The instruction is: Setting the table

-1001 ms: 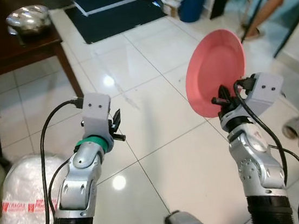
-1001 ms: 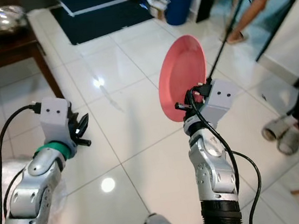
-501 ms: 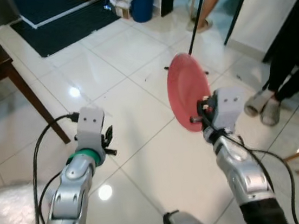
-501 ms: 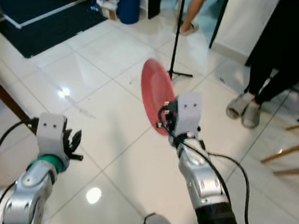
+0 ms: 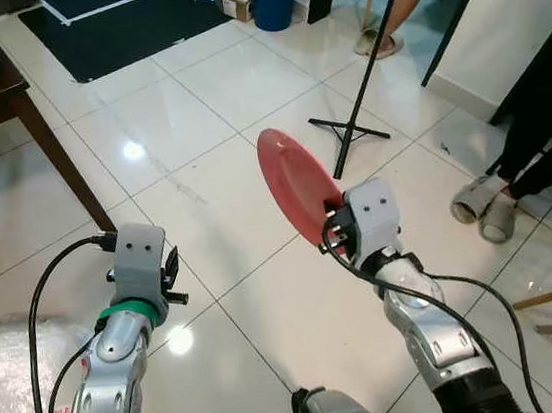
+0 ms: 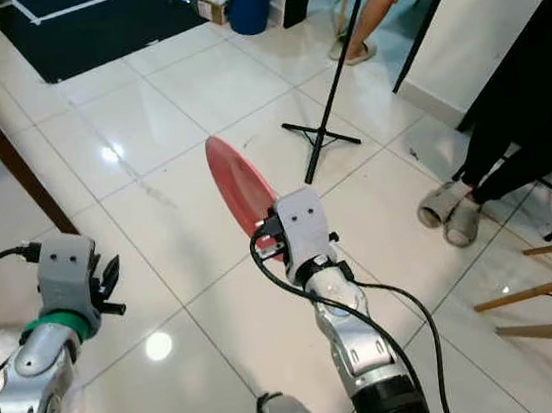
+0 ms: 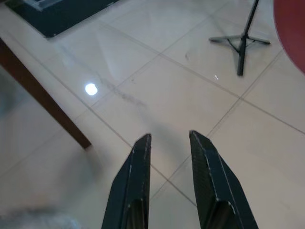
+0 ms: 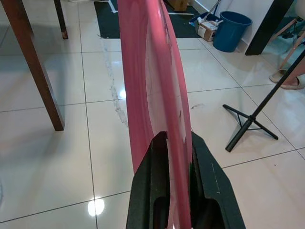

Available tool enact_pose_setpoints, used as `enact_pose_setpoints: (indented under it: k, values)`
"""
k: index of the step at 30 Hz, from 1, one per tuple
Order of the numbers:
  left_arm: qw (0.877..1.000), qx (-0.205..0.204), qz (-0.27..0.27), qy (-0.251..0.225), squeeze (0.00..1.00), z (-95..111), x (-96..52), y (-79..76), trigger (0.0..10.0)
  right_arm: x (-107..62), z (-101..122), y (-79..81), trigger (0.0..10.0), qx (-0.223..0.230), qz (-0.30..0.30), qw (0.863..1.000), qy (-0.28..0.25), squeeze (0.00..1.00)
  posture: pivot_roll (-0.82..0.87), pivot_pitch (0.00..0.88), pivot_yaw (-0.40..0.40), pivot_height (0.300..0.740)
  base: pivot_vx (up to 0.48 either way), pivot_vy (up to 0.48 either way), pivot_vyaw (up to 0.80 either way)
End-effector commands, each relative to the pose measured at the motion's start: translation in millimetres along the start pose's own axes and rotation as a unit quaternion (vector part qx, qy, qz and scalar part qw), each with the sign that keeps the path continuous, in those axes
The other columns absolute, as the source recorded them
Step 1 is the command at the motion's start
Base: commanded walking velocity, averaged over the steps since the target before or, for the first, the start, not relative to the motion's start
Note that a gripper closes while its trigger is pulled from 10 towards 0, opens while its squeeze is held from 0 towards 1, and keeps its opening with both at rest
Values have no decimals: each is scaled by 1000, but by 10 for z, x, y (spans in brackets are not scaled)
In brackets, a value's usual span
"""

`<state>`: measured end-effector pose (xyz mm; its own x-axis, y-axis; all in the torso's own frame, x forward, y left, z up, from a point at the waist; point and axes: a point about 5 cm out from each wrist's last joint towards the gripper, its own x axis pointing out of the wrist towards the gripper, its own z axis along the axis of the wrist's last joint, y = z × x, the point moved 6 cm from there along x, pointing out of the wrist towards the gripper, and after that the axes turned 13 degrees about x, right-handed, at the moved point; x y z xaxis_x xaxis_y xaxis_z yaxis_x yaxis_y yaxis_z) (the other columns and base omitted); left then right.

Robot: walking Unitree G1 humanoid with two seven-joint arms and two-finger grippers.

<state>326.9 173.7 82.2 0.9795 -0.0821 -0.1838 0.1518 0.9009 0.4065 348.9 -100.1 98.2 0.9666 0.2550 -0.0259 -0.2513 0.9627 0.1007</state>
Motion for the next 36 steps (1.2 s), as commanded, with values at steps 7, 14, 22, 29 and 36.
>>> enact_pose_setpoints:
  k: [7,14,22,29,36]
  values:
    - [997,79,-26,-9,0,-249,-82,-302,10000,-207,-544,-229,10000,-39,-3,996,82,0,-124,0,-12,740,0,0,0]
    - [996,75,-40,4,0,-368,-103,-429,10000,-284,-619,-348,10000,-39,-20,995,89,0,-134,0,-4,740,0,0,0]
    - [995,85,-44,4,0,-454,-90,-479,10000,-297,-699,-334,10000,-32,-21,995,92,0,-134,0,4,740,0,0,0]
    - [995,92,-44,-1,0,-470,-90,-472,10000,-305,-711,-351,10000,-33,-23,995,90,0,-136,0,7,740,81,0,0]
    - [994,103,-35,-10,0,-481,-69,-461,10000,-295,-710,-367,10000,-34,-25,995,87,0,-139,0,7,740,373,0,0]
